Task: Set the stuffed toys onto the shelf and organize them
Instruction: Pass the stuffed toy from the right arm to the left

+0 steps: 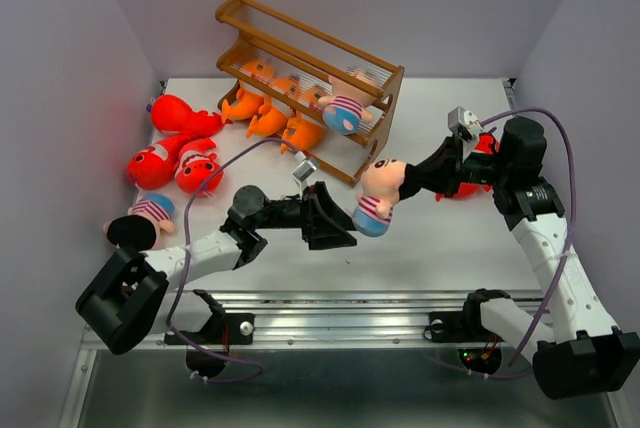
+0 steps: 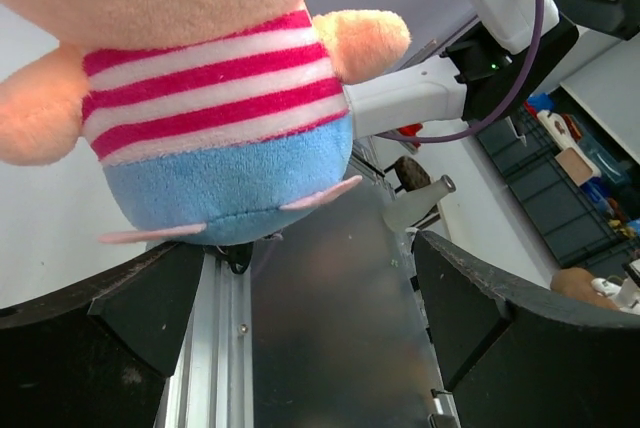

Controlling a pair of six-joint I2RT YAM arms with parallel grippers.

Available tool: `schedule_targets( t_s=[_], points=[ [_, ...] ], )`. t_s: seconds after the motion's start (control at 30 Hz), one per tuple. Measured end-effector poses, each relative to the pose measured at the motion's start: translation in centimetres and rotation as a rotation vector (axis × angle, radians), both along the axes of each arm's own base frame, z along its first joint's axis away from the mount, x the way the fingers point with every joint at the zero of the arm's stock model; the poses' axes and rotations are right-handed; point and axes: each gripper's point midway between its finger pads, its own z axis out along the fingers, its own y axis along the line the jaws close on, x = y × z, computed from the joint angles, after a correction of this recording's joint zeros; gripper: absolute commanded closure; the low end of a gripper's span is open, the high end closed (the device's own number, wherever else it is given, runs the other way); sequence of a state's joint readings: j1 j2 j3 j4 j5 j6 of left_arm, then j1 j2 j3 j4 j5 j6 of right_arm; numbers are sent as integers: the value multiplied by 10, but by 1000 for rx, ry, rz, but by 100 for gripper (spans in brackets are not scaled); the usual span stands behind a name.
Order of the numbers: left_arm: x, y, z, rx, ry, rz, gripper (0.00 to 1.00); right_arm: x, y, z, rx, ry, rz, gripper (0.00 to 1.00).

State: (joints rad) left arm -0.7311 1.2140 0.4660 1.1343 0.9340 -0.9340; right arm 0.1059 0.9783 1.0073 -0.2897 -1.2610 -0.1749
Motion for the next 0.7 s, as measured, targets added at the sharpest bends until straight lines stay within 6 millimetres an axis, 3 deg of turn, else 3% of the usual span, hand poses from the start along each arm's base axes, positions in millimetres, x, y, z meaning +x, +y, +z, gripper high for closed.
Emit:
schedule_targets(
  t_s=[0.2,0.53,0.7],
  points=[
    [4,-5,-9,7,70,-17,4,1,2,-9,32,59,-4,99],
    [12,-10,-15,29,98,5,5,-9,3,4,60,55,19,99],
    [13,-10,-15,29,104,13,14,-14,3,-5,63,57,20,99]
  ],
)
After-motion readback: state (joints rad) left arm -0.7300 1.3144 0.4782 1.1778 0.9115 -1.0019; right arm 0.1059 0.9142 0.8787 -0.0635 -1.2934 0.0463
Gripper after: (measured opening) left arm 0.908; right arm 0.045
